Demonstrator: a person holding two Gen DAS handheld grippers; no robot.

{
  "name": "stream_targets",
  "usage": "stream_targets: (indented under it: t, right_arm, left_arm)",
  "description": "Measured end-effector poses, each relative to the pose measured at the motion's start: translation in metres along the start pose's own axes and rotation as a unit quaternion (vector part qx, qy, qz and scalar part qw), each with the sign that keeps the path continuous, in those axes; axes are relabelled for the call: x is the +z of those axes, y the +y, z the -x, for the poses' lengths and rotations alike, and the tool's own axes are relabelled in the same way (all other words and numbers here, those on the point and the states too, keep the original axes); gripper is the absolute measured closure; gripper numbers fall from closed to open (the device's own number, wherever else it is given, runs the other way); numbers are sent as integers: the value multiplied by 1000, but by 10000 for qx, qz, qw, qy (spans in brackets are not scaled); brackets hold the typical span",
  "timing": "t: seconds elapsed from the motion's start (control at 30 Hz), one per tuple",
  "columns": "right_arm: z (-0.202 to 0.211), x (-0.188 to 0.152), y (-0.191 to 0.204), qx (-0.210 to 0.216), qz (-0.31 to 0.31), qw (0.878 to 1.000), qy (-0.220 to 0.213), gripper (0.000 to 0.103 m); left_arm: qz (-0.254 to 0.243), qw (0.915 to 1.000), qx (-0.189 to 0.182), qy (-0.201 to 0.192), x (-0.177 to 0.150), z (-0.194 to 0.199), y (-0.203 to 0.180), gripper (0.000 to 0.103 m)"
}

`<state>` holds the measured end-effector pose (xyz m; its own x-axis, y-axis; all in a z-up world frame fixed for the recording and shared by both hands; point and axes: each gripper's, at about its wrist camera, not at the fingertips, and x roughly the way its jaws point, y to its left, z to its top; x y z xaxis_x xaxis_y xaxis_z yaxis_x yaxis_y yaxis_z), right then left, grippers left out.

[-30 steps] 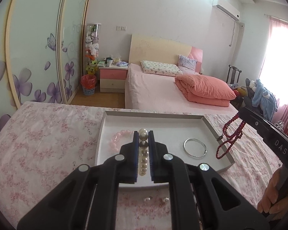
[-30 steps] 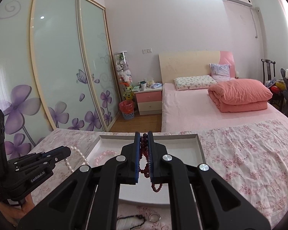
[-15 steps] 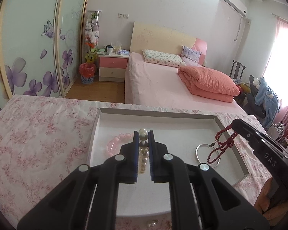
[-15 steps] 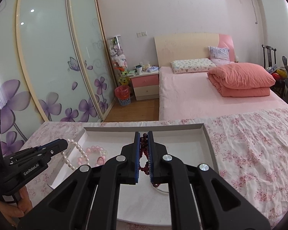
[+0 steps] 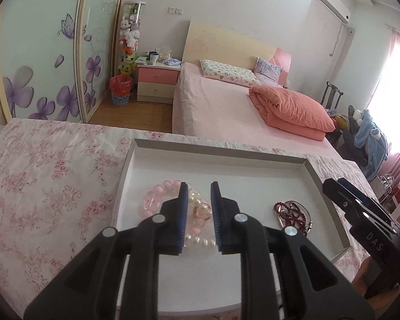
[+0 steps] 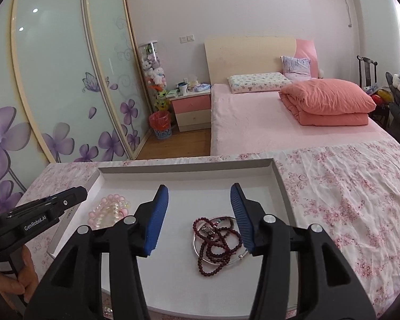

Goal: Organize jewelry
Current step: 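Release the pearls onto the pink bracelet while right drops the red beads by the bangle, then move the left gripper to the pink pearl bracelet while right moves to the silver cuff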

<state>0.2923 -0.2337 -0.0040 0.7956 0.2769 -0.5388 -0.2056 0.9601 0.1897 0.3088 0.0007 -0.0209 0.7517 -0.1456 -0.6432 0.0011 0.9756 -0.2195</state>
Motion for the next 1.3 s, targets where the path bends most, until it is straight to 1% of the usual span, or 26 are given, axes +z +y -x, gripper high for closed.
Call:
stream_targets:
  t: [0.07,0.2,0.33,0.47,0.57,0.63,0.8,0.93,1.0,1.17,1.27,1.3]
  right_arm:
    - [-1,-1,-1,4,-8,10000,22,53]
    - [-1,-3,0,-7,-2,10000,52,53]
    - [3,-7,-1,-1,-4,10000,61,53]
    - [13,-12,-1,27,23,10000,60,53]
    - [21,-18,-1,36,62,9999,103,53]
    - [28,-24,-2,54,67,9999,145,53]
    - [48,-46,-5,113,98,9992,373,53]
    - [63,-71,-5,157,133,9975,682,53]
    - [67,-82,-5,192,131,9962,837,53]
    - [74,-109,-2,339,8,9917,1242,53]
    - [74,-117,4,377,14,9899,1365,53]
    - [74,-118,6,374,39,9895,1393,51]
  left_arm:
    - [61,10000,13,17,0,1,3,83]
    - [71,9999,70,-5,-2,5,5,79]
    - [69,9999,107,-3,-7,11,7,79]
    - [59,9999,124,-12,-15,21,9,78]
    - [53,9999,141,-11,-23,32,11,73]
    - [16,9999,144,-14,-31,39,12,72]
    - [-75,9998,163,45,-57,61,16,67]
    - [-105,9997,151,154,-77,76,22,65]
    - [-150,9996,186,177,-88,82,23,62]
    - [-199,9993,196,257,-109,92,24,60]
    - [-182,9991,222,299,-116,93,27,60]
    - [-164,9991,230,309,-118,94,27,60]
